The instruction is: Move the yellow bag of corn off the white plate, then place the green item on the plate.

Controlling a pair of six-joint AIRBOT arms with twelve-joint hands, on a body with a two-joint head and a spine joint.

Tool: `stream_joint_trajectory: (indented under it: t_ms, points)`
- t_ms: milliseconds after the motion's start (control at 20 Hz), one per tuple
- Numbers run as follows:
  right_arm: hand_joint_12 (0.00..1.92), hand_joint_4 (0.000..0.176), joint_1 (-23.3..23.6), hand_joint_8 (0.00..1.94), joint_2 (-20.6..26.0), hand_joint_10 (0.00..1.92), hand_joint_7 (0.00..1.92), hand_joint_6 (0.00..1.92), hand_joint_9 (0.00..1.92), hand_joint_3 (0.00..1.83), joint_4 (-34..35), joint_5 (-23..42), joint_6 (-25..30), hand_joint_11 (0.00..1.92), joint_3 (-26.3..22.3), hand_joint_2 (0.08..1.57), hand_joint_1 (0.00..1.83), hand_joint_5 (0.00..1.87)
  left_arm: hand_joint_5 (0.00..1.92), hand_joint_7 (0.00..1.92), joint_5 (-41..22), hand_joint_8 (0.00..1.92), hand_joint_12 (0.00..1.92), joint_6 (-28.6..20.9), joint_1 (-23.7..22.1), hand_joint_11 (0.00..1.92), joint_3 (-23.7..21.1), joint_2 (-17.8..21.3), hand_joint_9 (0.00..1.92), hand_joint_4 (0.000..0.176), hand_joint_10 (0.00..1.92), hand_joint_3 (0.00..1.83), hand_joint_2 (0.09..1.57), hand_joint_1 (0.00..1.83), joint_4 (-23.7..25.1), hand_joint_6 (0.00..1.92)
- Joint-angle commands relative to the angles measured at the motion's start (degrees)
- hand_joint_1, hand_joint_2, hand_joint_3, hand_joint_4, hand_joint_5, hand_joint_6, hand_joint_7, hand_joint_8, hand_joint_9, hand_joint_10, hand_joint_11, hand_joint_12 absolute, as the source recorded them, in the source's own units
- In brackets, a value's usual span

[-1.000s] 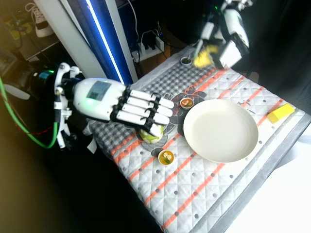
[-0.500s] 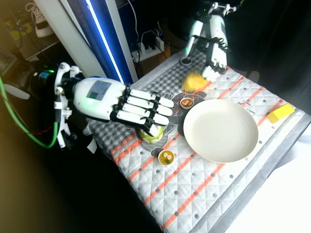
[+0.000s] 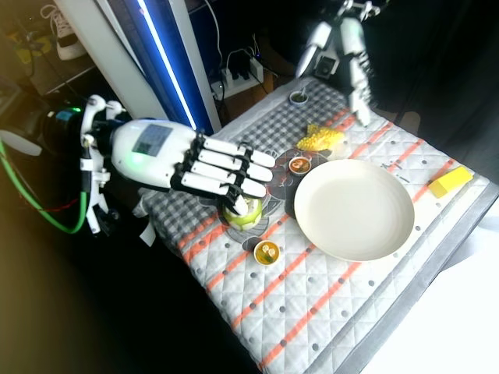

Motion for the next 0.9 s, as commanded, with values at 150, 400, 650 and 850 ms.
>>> stream_joint_trajectory:
  t_ms: [150, 400, 650, 850]
  points:
    - [0.98, 0.051, -0.90, 0.00, -1.79, 0.00, 0.00, 0.00, 0.09, 0.00, 0.35, 4.06, 0.31, 0.00, 1.07, 1.16, 0.49, 0.00, 0.00, 0.00, -14.15, 0.00, 0.00, 0.72, 0.56, 0.00, -0.17, 0.97, 0.00, 0.011, 0.00, 0.01, 1.16, 0.37, -3.87, 0.00]
    - [0.79, 0.049, -0.76, 0.00, -6.08, 0.01, 0.00, 0.00, 0.07, 0.00, 0.53, -1.73, 0.31, 0.00, 4.12, 1.15, 0.63, 0.00, 0.00, 0.00, -18.67, 0.00, 0.00, 1.00, 1.62, 0.00, -0.24, 1.59, 0.00, 0.000, 0.00, 0.01, 1.21, 0.43, -6.57, 0.00]
    - [1.32, 0.000, -0.58, 0.04, -8.37, 0.11, 0.18, 0.03, 0.25, 0.00, 1.76, -3.87, 0.31, 0.00, 6.40, 1.20, 0.87, 0.08, 0.00, 0.00, -19.95, 0.00, 0.00, 1.00, 2.17, 0.00, -0.38, 1.73, 0.00, 0.000, 0.00, 0.02, 1.25, 0.46, -7.08, 0.00]
    - [1.85, 0.000, 0.09, 1.44, -8.79, 1.48, 0.82, 1.07, 0.80, 0.00, 1.84, -4.31, 0.31, 0.75, 6.75, 1.24, 1.23, 0.65, 0.00, 0.00, -20.20, 0.00, 0.00, 0.99, 2.35, 0.00, -0.41, 1.72, 0.00, 0.000, 0.00, 0.01, 1.27, 0.51, -7.28, 0.00]
